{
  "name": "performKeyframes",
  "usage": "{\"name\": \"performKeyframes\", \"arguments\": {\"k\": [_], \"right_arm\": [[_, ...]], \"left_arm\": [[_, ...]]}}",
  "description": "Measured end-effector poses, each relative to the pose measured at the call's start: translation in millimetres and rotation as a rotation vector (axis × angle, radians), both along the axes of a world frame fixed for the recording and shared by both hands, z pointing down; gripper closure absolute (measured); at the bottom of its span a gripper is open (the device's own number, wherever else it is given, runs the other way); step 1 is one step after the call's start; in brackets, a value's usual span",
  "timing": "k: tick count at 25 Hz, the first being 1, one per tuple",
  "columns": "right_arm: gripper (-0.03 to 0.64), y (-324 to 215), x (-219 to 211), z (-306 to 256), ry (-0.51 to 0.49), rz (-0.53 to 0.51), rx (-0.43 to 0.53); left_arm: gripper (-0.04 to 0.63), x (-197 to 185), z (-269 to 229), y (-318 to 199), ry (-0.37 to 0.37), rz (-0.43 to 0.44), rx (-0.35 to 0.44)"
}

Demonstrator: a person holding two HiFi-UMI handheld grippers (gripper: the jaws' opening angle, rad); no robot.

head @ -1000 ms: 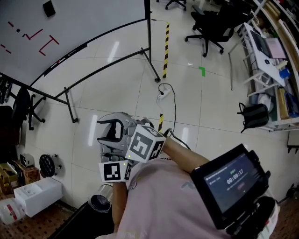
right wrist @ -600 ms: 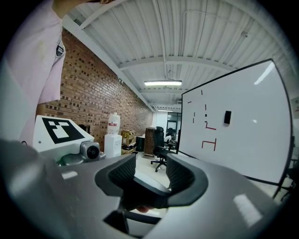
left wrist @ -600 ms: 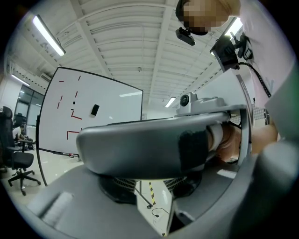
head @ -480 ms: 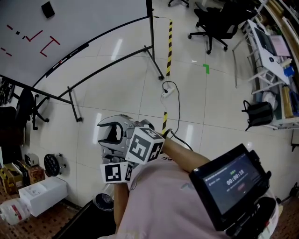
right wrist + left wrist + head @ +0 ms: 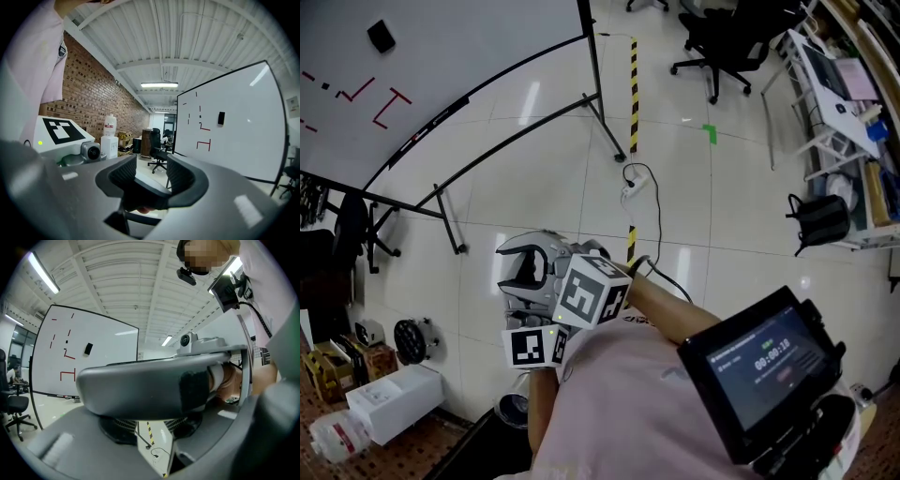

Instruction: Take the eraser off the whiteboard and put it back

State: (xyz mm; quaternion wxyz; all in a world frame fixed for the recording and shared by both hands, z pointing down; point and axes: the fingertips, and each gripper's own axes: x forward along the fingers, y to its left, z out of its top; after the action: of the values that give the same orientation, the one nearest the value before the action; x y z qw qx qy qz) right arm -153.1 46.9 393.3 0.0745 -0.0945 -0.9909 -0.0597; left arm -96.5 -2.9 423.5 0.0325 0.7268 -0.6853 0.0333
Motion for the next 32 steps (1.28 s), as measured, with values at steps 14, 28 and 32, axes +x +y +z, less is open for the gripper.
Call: {"name": "performKeyframes", "arguments": {"k": [14, 28, 32], "right_arm": [[0.423, 0.7, -14.8, 0.5, 0.002, -0.006, 0.021], [0.426, 5.8, -10.1, -4.1, 0.002, 0.007, 0.054], [0.426, 3.6, -1.0, -3.1, -0.007, 0.041, 0.046]], "left_arm": [[0.491, -15.3, -1.3, -0.1, 0.0, -0.007, 0.023], [0.489, -9.7, -7.4, 4.7, -0.005, 0.013, 0.052], [0.489, 0.6, -5.3, 5.0, -0.014, 0.046, 0.044]]}}
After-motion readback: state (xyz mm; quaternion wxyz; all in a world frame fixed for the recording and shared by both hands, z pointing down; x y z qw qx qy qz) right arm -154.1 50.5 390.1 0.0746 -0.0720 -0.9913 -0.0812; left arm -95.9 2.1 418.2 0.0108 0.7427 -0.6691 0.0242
